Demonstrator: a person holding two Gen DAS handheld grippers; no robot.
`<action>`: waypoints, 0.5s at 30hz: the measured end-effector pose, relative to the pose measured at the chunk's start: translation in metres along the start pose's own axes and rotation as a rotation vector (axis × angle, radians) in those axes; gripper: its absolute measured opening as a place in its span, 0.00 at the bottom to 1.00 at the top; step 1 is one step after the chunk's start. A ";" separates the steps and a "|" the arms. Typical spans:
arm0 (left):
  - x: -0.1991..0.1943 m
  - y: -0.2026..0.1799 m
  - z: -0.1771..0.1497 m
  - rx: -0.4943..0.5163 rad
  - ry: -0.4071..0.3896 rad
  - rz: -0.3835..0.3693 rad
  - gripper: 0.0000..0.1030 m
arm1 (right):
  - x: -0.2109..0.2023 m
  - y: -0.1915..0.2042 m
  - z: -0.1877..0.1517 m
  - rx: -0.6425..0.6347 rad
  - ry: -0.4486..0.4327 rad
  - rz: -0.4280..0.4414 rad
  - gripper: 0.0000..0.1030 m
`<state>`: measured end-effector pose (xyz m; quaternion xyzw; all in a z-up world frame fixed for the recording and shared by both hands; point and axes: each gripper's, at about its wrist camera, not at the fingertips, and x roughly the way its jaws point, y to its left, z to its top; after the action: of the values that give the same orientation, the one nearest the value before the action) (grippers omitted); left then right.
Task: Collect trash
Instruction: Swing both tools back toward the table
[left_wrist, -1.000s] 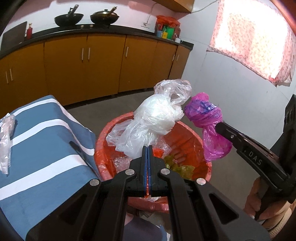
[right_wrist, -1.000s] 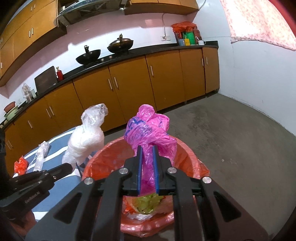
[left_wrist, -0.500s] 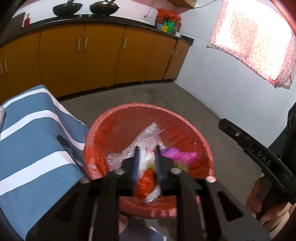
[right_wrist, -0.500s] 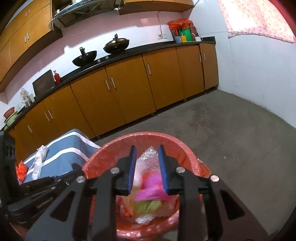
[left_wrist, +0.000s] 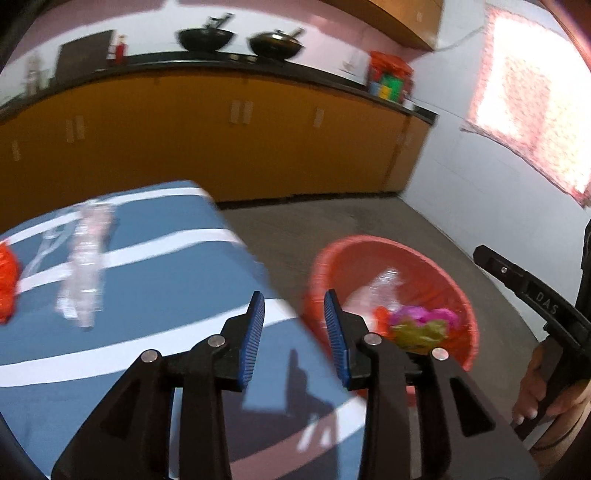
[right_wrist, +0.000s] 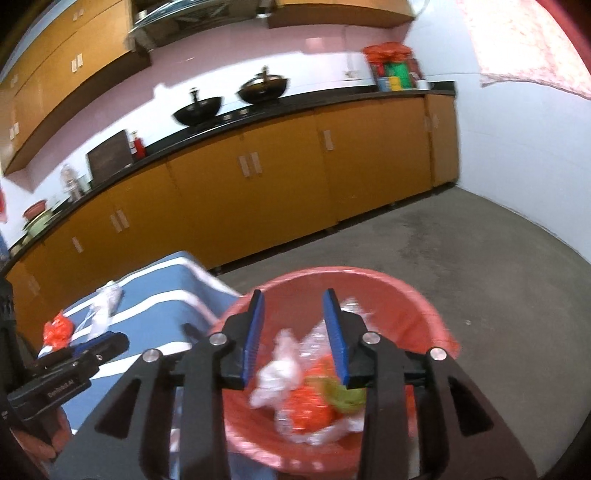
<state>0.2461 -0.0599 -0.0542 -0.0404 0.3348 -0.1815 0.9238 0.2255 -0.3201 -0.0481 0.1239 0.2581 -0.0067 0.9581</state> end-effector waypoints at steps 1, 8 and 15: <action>-0.005 0.010 -0.001 -0.009 -0.006 0.018 0.34 | 0.003 0.011 0.000 -0.014 0.010 0.018 0.36; -0.051 0.116 -0.010 -0.084 -0.054 0.255 0.38 | 0.033 0.110 -0.007 -0.125 0.082 0.166 0.42; -0.087 0.202 -0.029 -0.177 -0.072 0.458 0.44 | 0.075 0.214 -0.023 -0.180 0.199 0.301 0.46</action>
<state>0.2284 0.1612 -0.0643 -0.0506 0.3167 0.0644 0.9450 0.2961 -0.1037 -0.0545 0.0750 0.3299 0.1719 0.9252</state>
